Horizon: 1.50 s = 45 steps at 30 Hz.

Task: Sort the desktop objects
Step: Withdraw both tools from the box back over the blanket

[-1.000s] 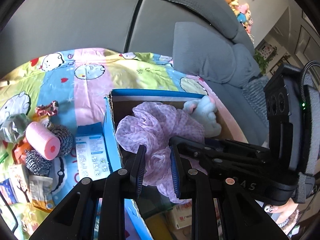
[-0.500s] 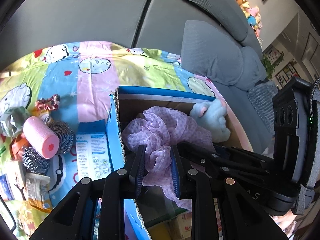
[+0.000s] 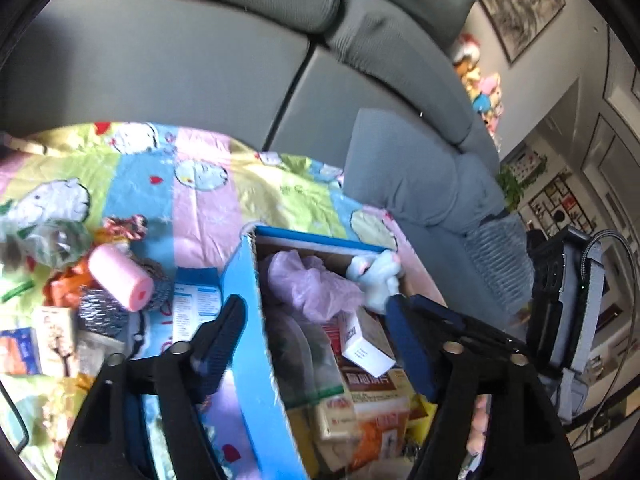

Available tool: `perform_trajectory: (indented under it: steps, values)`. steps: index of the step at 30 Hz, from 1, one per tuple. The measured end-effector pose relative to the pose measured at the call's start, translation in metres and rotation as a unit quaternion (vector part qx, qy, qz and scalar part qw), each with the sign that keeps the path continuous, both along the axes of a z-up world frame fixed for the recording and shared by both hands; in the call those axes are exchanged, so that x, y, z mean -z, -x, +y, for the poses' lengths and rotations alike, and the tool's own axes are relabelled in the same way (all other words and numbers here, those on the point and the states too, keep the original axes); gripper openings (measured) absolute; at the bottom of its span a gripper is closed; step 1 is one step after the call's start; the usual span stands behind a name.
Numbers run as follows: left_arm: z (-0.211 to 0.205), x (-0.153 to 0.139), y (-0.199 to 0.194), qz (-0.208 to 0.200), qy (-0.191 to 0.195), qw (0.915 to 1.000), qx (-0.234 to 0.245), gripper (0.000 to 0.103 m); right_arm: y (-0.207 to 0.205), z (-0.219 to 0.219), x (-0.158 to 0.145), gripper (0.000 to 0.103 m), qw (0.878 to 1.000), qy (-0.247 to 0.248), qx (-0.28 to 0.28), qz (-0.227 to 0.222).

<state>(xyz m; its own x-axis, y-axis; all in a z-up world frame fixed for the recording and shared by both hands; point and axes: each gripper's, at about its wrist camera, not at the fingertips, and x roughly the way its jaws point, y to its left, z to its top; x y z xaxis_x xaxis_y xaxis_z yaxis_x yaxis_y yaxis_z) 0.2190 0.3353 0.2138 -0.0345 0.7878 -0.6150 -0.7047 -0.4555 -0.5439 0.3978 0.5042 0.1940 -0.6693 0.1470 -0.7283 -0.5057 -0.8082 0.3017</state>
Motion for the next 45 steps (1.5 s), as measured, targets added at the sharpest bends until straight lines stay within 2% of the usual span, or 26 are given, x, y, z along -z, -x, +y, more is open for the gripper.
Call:
perform_trajectory:
  steps: [4, 7, 10, 14, 18, 21, 30, 33, 36, 40, 45]
  values:
    - [-0.030, -0.016, -0.004, 0.009, -0.019, 0.9998, -0.008, 0.078, -0.017, -0.022, -0.024, 0.060, 0.999, -0.030, 0.011, 0.023]
    - [-0.054, -0.026, -0.005, 0.019, -0.024, 0.9995, -0.011, 0.078, -0.029, -0.043, -0.038, 0.070, 0.998, -0.036, 0.004, 0.050]
    - [-0.080, -0.032, -0.008, 0.038, -0.027, 0.9988, -0.019, 0.078, -0.041, -0.069, -0.051, 0.071, 0.996, -0.043, -0.004, 0.076]
    - [-0.114, -0.034, -0.009, 0.052, -0.020, 0.9980, -0.029, 0.078, -0.049, -0.108, -0.062, 0.071, 0.994, -0.055, -0.020, 0.094]
    - [-0.152, -0.030, -0.007, 0.065, -0.006, 0.9971, -0.040, 0.079, -0.049, -0.147, -0.066, 0.079, 0.992, -0.052, -0.039, 0.109]
    - [-0.181, -0.023, -0.005, 0.075, 0.004, 0.9956, -0.056, 0.079, -0.041, -0.176, -0.065, 0.079, 0.990, -0.052, -0.067, 0.115]
    - [-0.239, 0.005, 0.017, 0.071, 0.026, 0.9906, -0.113, 0.079, -0.001, -0.231, -0.038, 0.081, 0.984, -0.026, -0.137, 0.107]
    - [-0.254, 0.018, 0.022, 0.083, 0.042, 0.9854, -0.143, 0.079, 0.017, -0.244, -0.026, 0.081, 0.982, -0.016, -0.159, 0.099]
    - [-0.265, 0.033, 0.027, 0.098, 0.064, 0.9806, -0.157, 0.079, 0.036, -0.254, -0.012, 0.081, 0.979, 0.008, -0.182, 0.093]
    - [-0.276, 0.056, 0.038, 0.098, 0.089, 0.9775, -0.164, 0.079, 0.063, -0.262, 0.010, 0.081, 0.976, 0.044, -0.200, 0.077]
    - [-0.287, 0.088, 0.051, 0.092, 0.108, 0.9757, -0.167, 0.079, 0.107, -0.268, 0.047, 0.081, 0.968, 0.114, -0.220, 0.037]
